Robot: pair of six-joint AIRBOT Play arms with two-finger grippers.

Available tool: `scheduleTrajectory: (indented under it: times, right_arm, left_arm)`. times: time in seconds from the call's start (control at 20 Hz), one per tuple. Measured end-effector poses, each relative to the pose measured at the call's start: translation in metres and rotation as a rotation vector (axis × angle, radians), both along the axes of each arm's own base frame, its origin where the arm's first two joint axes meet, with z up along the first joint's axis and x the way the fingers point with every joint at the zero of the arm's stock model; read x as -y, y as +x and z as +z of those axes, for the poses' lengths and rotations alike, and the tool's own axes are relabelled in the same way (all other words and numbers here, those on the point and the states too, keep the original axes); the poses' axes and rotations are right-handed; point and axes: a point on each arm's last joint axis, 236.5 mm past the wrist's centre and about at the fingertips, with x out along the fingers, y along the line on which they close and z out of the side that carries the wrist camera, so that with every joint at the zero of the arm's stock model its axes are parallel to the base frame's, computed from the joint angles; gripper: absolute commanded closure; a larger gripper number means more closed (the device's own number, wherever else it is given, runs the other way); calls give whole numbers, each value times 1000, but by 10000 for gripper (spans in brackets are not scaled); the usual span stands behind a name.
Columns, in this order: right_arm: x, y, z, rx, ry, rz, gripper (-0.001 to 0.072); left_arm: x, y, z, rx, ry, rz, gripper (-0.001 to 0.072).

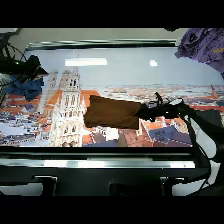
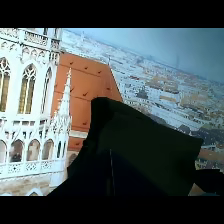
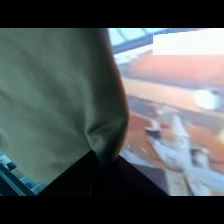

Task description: Fold the clothes and pants, and hang the long-sleeved shirts on hangers.

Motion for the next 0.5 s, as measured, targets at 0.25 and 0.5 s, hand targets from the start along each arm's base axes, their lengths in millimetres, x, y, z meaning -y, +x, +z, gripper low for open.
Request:
scheduleTrajectory:
  times: [0.25, 0.5]
  right_arm:
    - [4, 29, 34, 68, 14, -64, 683]
    - [57, 85, 91, 165, -8, -210, 684]
  left_arm:
    - [0, 0, 0, 3, 5, -6, 691]
    - [0, 0, 0, 4, 7, -7, 690]
